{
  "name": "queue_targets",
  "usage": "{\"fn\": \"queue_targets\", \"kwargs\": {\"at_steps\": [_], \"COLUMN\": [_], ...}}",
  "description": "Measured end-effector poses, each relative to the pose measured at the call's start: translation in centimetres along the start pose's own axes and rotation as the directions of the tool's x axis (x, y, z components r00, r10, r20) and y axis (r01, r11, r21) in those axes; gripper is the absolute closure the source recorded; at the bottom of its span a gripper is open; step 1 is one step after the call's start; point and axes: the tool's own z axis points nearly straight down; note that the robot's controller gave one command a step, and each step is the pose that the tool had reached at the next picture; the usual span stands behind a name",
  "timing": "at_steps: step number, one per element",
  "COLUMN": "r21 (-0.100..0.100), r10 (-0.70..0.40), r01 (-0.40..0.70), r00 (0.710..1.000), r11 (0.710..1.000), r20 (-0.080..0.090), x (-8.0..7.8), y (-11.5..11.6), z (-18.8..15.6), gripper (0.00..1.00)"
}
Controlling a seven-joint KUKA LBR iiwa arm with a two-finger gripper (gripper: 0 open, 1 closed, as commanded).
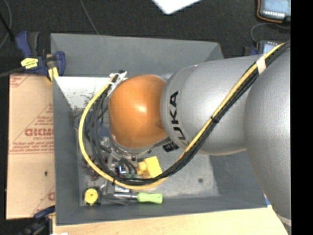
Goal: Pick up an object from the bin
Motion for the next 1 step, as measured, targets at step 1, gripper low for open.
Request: {"fn": "queue_targets", "kwargs": {"at_steps": [1], "r21": [0.004], "r10": [0.005], "r01": [-0.005], "r00": [1.0], "r11": [1.0], "r20": [-0.01], "x": [0.11], "y": [-0.58], "z": [-3.94], "gripper": [0.0]}}
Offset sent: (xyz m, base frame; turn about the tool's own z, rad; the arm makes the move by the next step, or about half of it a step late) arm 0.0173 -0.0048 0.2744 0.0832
